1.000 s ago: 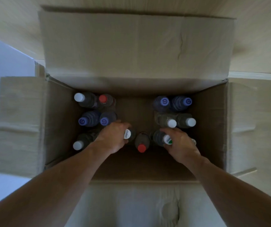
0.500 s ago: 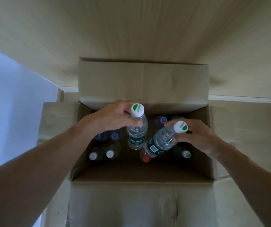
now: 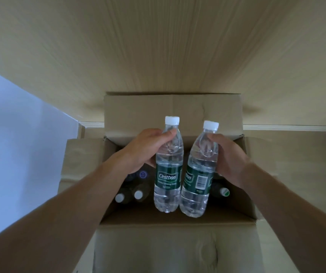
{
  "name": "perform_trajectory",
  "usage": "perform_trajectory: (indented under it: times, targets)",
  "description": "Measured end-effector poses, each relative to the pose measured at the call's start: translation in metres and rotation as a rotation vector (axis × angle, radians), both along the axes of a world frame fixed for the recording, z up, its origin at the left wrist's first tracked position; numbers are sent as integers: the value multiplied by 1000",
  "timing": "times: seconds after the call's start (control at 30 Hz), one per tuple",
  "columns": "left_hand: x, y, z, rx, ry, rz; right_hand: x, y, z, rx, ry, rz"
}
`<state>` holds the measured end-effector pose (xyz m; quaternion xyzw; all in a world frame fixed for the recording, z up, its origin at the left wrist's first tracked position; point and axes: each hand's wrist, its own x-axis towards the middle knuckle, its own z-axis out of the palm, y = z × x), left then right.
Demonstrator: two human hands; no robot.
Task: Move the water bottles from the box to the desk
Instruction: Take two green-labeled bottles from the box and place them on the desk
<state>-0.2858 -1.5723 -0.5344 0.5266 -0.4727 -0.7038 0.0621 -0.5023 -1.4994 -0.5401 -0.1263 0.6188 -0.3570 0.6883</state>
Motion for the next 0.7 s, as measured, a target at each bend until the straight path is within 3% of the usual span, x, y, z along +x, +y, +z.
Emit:
perform_trajectory:
  times: [0.47, 0.7]
  targets:
    - [-32, 15, 7, 226, -73, -10, 7, 16, 13, 254, 19, -98]
    - [-35, 9, 28, 351, -8, -240, -5, 20, 29, 254, -85, -67]
